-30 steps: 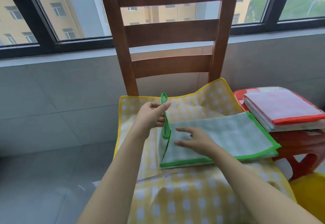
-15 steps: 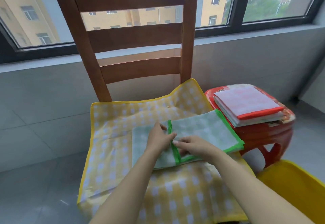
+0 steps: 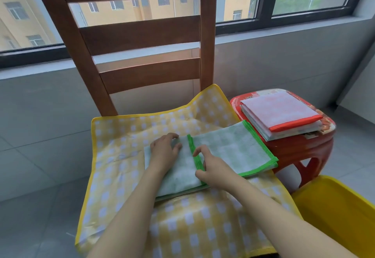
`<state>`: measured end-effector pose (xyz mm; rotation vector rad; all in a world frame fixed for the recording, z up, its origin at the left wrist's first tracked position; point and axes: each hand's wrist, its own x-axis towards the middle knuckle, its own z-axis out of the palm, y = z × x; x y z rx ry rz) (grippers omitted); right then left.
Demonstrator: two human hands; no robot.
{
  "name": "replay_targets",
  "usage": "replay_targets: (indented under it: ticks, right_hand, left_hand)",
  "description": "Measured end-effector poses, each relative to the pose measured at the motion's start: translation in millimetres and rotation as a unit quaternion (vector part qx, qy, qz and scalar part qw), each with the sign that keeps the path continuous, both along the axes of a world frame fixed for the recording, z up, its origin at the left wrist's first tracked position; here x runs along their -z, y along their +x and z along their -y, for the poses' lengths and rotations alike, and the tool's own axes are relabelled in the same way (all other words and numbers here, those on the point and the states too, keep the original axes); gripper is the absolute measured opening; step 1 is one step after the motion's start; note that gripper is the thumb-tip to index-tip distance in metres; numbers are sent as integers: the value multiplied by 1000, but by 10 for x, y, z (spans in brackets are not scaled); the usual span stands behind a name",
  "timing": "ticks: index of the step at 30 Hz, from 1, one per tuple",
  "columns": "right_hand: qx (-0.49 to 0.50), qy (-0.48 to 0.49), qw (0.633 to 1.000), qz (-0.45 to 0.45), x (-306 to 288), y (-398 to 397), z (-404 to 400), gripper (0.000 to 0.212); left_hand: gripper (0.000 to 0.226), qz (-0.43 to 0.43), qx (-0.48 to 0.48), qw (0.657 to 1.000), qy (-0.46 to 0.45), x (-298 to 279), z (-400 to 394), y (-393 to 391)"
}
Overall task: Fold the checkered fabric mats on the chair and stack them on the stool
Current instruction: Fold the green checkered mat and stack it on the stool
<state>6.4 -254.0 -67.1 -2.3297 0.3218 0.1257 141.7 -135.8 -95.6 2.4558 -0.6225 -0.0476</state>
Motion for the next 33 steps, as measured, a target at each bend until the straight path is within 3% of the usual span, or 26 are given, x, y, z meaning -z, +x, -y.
replay_targets:
  ticks: [8,15,18,21,26,30,33]
  right_hand:
    - [-5,-10,1000,4,-20,-9,-34,26]
    - [10,-48,999,14,-99,-26,-80,20]
    - [59,-77,992,85,-160,-5,-162,21]
    - [102,-42,982,151,-218,37,-262,24]
    - [105,24,985,134,-119,172,-425,31]
    - [92,48,991,79,74,189,-482,33]
    - [86,5,995,57,139,174,-490,32]
  left_hand:
    - [38,32,31,990,130,-36,208,111]
    - [27,16,-4,995,103,-382,-28,40]
    - [30,-21,-66,997,42,-524,-322,-97]
    - [33,-102,-140,980,-97,-586,-634,-272]
    - [43,-184,-263,929,-182,-475,-965,-711]
    - [38,-193,-264,937,-119,-323,-1082,-927]
    - [54,-102,-225,969,3,-209,-1155,-1008]
